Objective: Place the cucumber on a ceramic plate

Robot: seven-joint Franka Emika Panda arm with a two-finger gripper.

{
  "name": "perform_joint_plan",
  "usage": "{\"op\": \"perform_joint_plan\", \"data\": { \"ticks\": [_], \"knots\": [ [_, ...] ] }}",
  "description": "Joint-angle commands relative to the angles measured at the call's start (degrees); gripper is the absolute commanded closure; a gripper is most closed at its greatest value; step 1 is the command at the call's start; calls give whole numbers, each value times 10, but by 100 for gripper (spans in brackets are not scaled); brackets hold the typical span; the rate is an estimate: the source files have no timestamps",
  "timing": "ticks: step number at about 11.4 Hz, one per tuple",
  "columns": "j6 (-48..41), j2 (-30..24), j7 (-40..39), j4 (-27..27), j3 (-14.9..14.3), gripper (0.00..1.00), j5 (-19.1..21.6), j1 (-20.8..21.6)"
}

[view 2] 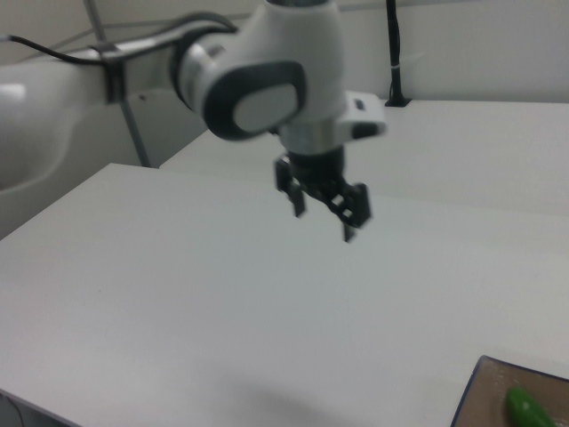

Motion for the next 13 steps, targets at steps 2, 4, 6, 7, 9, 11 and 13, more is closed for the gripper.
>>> {"op": "perform_joint_plan", "data": {
  "ticks": [2, 4, 6, 7, 9, 11, 13],
  "knots": [
    [-118, -74, 80, 13, 29, 0, -21, 64],
    [-127, -75, 159, 21, 96, 0, -33, 67],
    [-120, -65, 199, 14, 185, 0, -63, 66],
    [-117, -62, 200, 7, 196, 0, -64, 67],
    [-89, -47, 205, 5, 200, 0, -65, 80],
    [-78, -44, 210, -4, 201, 0, -65, 80],
    [-51, -42, 211, -11, 200, 0, -66, 81]
  ]
}}
